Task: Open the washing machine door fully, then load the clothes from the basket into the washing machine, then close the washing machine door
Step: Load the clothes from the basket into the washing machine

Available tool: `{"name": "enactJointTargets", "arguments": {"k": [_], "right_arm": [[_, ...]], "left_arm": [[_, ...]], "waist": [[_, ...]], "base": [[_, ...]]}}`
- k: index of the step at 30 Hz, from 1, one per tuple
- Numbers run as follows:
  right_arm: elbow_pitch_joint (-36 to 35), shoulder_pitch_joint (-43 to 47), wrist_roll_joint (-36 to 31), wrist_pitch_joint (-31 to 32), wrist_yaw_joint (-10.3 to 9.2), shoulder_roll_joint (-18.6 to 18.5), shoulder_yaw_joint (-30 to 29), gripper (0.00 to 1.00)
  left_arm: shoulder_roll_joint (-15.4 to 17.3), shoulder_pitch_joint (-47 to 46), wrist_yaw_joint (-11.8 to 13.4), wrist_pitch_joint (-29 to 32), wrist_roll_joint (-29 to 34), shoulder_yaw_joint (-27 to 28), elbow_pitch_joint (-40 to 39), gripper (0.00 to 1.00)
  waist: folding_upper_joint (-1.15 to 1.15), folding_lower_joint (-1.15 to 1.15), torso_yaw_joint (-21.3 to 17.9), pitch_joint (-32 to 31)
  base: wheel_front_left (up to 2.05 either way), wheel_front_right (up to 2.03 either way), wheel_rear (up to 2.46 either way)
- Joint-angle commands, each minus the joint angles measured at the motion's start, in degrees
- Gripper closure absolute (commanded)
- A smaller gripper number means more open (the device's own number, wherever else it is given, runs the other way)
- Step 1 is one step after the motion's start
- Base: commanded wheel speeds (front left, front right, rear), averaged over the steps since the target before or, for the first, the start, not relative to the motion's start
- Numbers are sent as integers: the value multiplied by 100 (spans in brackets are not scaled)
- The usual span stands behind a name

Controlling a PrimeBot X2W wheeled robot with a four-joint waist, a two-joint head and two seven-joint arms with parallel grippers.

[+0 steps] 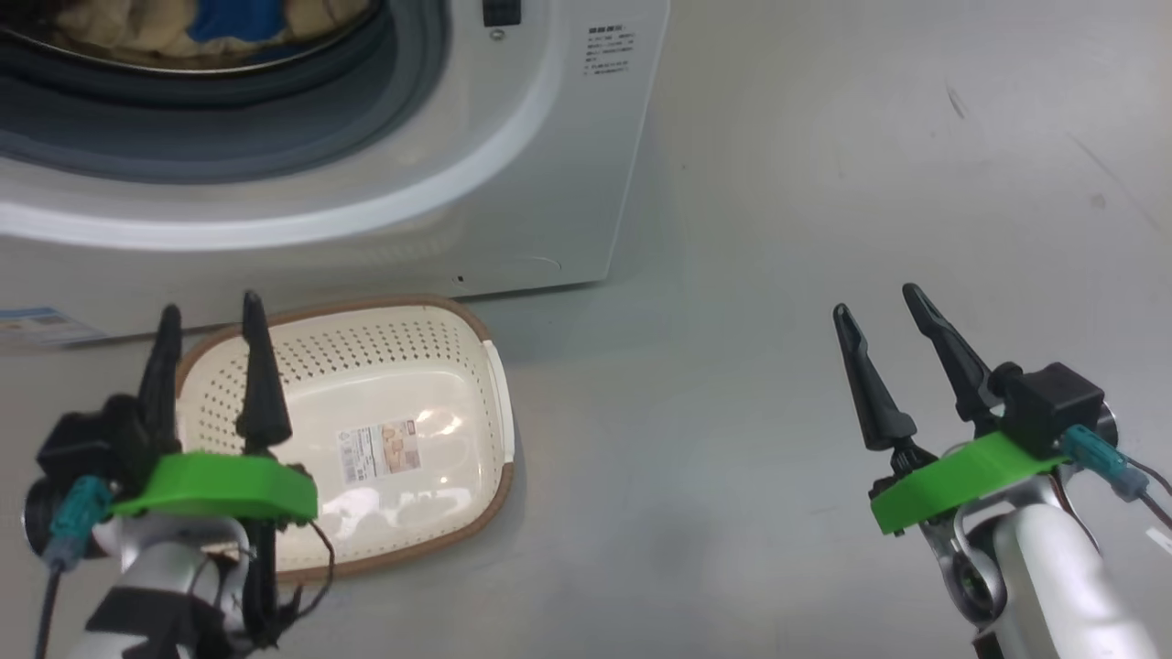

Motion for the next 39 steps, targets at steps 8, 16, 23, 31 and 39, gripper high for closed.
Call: {"name": "enactJointTargets", "arguments": {"k": [8,16,23,31,39], "right_arm": [[-401,541,-124,287,-16,-132,50,0],[-765,1016,-180,575,-16,-118,-12,0],[-1139,1416,-216,820,-16,-90,-104,0],[-1339,1553,-239,953,-16,-53,-92,0],[-1401,1575,-245,981,-16,-41,-103,0]], "left_arm": [[-155,875,594,-79,478,78,-398,0],[-259,1588,605,-80,717,115,-576,0],[-269,1992,569,-80,797,68,-701,0],[-224,1977,473,-80,878,-32,-698,0],[-216,1878,381,-81,959,-61,-668,0]], "waist": [[-1,1,548,-1019],[-1,1,695,-1563],[-1,1,758,-1856],[-1,1,744,-1915],[-1,1,716,-1872]], "base": [[0,0,0],[0,0,0],[0,0,0],[0,0,0],[0,0,0]]}}
